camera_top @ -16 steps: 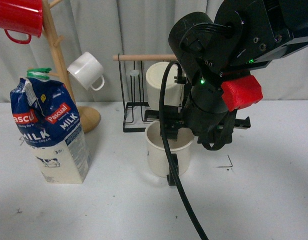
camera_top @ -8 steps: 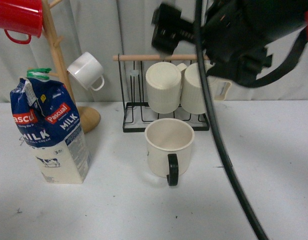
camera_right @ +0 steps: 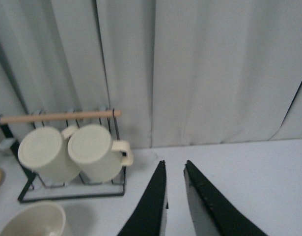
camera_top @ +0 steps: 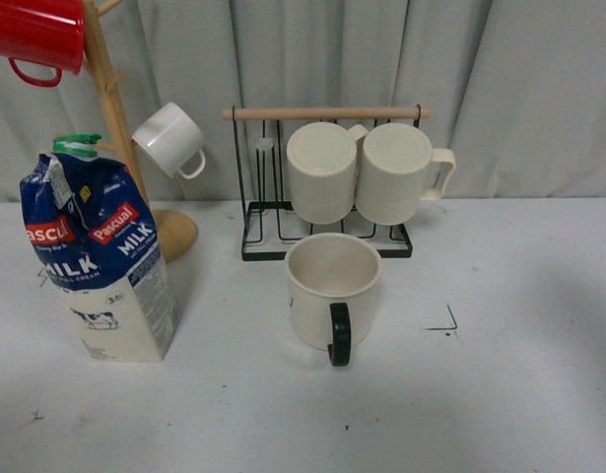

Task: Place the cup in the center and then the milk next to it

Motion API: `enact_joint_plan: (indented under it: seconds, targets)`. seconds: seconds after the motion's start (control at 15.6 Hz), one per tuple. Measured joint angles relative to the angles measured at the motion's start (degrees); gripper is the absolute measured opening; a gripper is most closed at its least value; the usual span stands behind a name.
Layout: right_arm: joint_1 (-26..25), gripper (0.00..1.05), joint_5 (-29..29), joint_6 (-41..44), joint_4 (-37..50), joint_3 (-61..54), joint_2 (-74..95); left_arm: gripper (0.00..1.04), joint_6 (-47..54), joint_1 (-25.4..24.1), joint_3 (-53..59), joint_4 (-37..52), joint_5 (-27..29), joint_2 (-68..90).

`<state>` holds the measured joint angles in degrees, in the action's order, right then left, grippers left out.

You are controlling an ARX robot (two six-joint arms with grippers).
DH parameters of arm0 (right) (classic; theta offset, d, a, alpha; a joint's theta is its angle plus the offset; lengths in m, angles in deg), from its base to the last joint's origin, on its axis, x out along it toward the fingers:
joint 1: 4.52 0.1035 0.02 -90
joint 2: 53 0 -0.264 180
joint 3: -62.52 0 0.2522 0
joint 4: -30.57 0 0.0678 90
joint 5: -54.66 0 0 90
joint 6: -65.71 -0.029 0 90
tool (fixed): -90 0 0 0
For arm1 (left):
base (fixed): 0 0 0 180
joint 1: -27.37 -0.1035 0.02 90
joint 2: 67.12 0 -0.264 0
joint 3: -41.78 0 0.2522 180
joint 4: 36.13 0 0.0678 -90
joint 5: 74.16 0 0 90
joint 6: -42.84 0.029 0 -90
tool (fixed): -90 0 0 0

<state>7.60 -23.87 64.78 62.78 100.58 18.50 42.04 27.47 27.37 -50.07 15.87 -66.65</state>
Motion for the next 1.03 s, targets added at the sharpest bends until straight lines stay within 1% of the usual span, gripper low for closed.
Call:
enact_joint_plan:
  seconds: [0.06, 0.19, 0.58, 0.64, 0.71, 0.77, 0.96, 1.03]
  targets:
    - [-1.42, 0.01, -1.01, 0.57, 0.42, -3.26, -2.27, 0.98, 0.00, 0.02, 0.00, -0.02, 0.00, 0.00]
    - [-4.09, 0.02, -2.82, 0.61, 1.25, -8.31, -9.05, 0.98, 0.00, 0.02, 0.00, 0.00, -0.02, 0.00]
    - [-7.41, 0.02, -6.40, 0.63, -2.38, -16.41, -19.98, 0.98, 0.00, 0.00, 0.00, 0.00, -0.02, 0.00]
    - [-8.70, 0.02, -8.33, 0.63, -3.76, -17.51, -22.05, 0.98, 0.00, 0.00, 0.00, 0.00, -0.02, 0.00]
    - [-11.15, 0.02, -10.93, 0.76, -4.70, -18.34, -23.71, 0.98, 0.00, 0.00, 0.00, -0.02, -0.02, 0.00]
    - [-12.35, 0.02, -10.82, 0.76, -5.88, -18.93, -25.40, 0.98, 0.00, 0.02, 0.00, 0.00, 0.02, 0.00]
    - [-12.13, 0.02, -11.32, 0.76, -9.86, -20.87, -31.54, 0.98, 0.00, 0.02, 0.00, 0.00, -0.02, 0.00]
    - [-12.13, 0.02, -11.32, 0.76, -6.64, -22.80, -31.95, 0.98, 0.00, 0.02, 0.00, 0.00, 0.00, 0.00]
